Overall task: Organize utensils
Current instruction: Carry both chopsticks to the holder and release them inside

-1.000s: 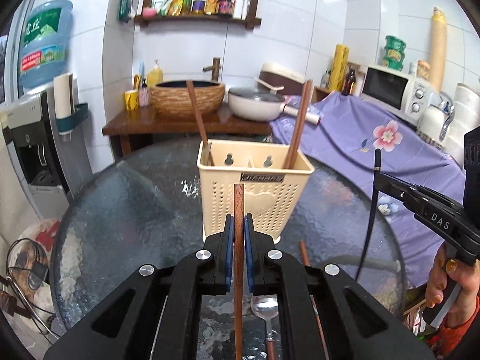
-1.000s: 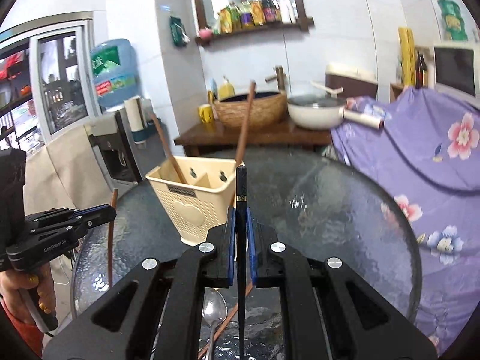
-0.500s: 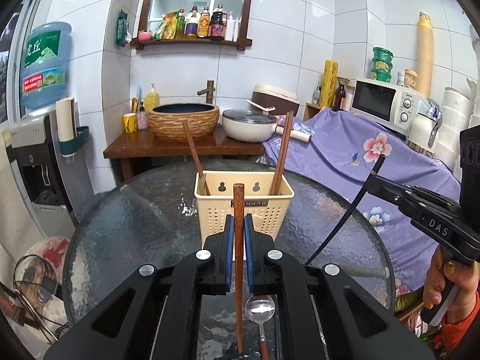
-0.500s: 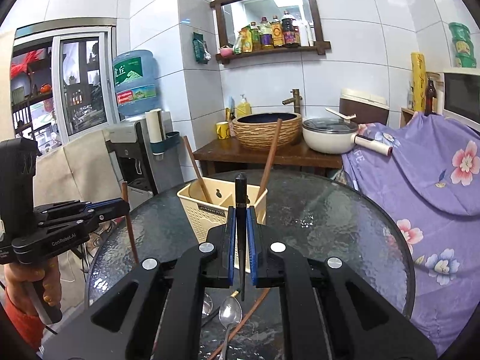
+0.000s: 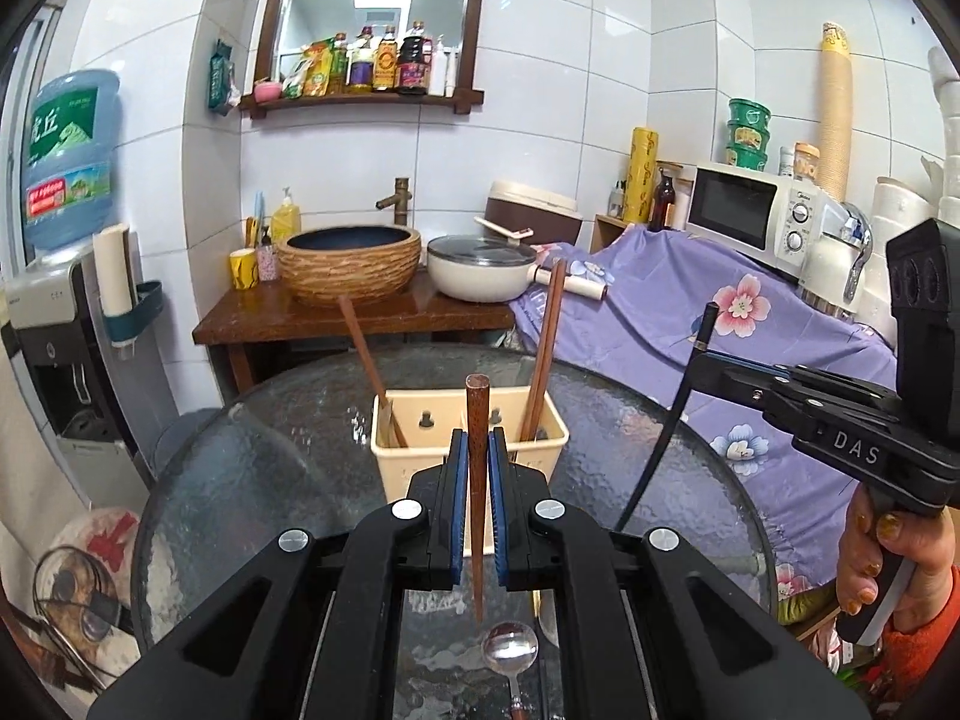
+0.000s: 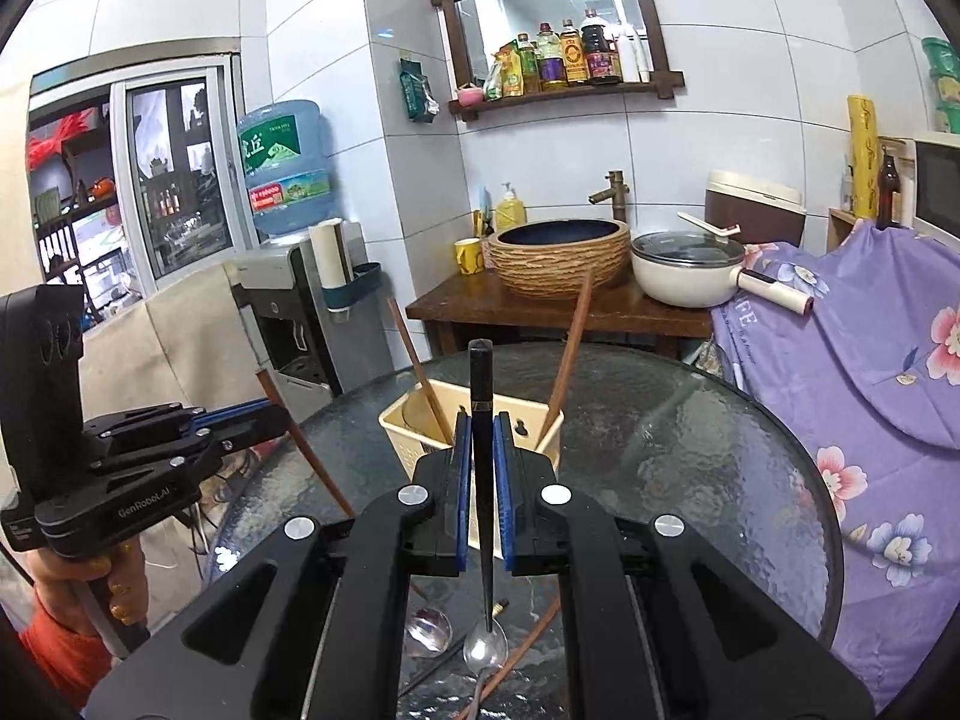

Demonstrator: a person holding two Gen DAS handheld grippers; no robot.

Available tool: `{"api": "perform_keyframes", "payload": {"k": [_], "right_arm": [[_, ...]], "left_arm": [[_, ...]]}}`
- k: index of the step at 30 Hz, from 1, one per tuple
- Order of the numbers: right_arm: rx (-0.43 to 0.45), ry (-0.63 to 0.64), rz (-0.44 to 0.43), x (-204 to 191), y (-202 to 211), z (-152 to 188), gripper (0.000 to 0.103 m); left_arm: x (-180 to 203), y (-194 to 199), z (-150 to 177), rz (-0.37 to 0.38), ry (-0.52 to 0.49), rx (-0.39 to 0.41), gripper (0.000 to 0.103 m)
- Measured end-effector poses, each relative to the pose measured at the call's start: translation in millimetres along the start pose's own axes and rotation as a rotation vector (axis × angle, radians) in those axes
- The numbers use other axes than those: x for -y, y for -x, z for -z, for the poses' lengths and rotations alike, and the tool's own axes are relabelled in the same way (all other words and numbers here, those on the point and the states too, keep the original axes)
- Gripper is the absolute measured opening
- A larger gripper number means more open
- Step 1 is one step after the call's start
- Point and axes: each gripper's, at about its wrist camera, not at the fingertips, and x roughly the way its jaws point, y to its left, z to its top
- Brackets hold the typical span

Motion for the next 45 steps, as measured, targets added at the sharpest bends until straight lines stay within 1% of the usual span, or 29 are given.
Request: {"api": "perform_keyframes", "payload": {"k": [4,7,10,12,16,19,21,23,25,28,31,37,43,45], "right_arm": [[-0.002,-0.007,-0.028,-2,-3,-27,0.008],[0.009,0.001,-0.033,-5,-3,-52,0.008],[0.031,0.001,-0.029,-8,-3,-82,0.008],[0.045,-0.005,-0.024,-9,-3,-99,0.008],[0.076,-0.008,0.013,-12,-7,-138,0.008],[0.09,-0.003,0.05,-13,-17,-151,0.008],[0.09,-0.005,0.068,-13,-29,-150,0.008],[0.074,-0.009,0.075,-11,-41,-143,0.008],[0.056,-0.026,0.075,-6,-57,-128,0.008],[0.015,-0.048,0.074,1,-79,-103,0.008],[-0.01,-0.071,0.075,9,-93,-83,0.008],[-0.056,-0.092,0.09,18,-111,-57,0.008],[-0.075,-0.1,0.1,23,-119,-44,0.008],[-0.072,-0.098,0.107,24,-119,-44,0.008]], "left_arm": [[-4,-1,-28,0.035,0.016,-0.003,0.007],[-9,2,-52,0.041,0.028,0.015,0.007],[-9,6,-80,0.018,0.023,0.047,0.007],[-10,7,-97,0.017,0.034,0.062,0.007],[-17,7,-135,-0.024,0.054,0.106,0.007],[-21,-3,-146,-0.046,0.071,0.119,0.007],[-24,-12,-145,-0.058,0.082,0.114,0.007],[-28,-27,-136,-0.063,0.1,0.093,0.007],[-30,-38,-127,-0.073,0.106,0.073,0.007],[-35,-59,-103,-0.092,0.116,0.039,0.007],[-41,-73,-85,-0.094,0.133,0.01,0.007],[-47,-97,-57,-0.089,0.154,-0.052,0.007],[-48,-109,-43,-0.089,0.151,-0.086,0.007],[-47,-111,-41,-0.103,0.142,-0.081,0.007]]}}
